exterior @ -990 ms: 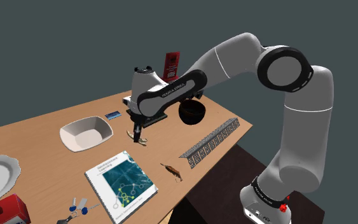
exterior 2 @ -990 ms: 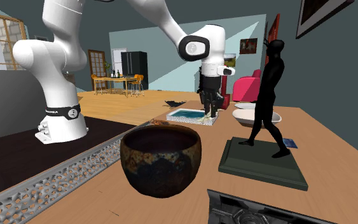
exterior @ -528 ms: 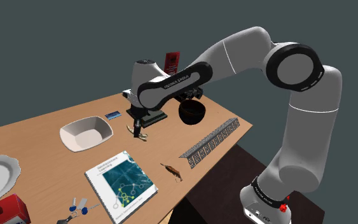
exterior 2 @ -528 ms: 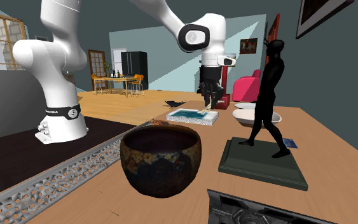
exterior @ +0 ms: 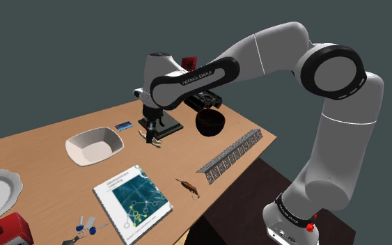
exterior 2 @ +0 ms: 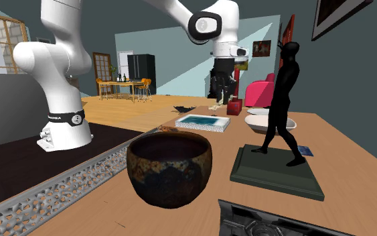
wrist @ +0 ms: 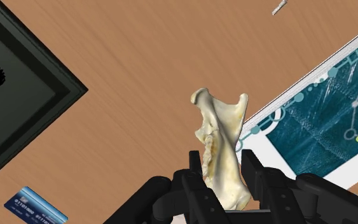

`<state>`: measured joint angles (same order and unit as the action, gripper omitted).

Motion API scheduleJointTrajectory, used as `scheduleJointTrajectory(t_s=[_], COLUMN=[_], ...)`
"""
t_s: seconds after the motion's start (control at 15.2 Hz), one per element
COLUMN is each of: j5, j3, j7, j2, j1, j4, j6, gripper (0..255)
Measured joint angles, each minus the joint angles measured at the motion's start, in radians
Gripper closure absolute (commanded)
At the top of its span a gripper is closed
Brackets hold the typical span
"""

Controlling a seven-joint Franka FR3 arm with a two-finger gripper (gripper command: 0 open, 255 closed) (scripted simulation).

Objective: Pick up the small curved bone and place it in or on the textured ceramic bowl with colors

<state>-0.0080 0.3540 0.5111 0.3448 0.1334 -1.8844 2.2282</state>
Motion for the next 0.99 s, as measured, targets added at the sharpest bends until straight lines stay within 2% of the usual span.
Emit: scheduleJointTrajectory(t_s=[0.59,0.99], j5=[0.020,0.059], j3=[0.008,-0.020], j7=[0.005,0.126], j2=[-0.056,-0.134], j1=[-0.008,-0.088], j4=[0.043,-0.041], j6=[-0.097,-0.097], gripper=[255,255])
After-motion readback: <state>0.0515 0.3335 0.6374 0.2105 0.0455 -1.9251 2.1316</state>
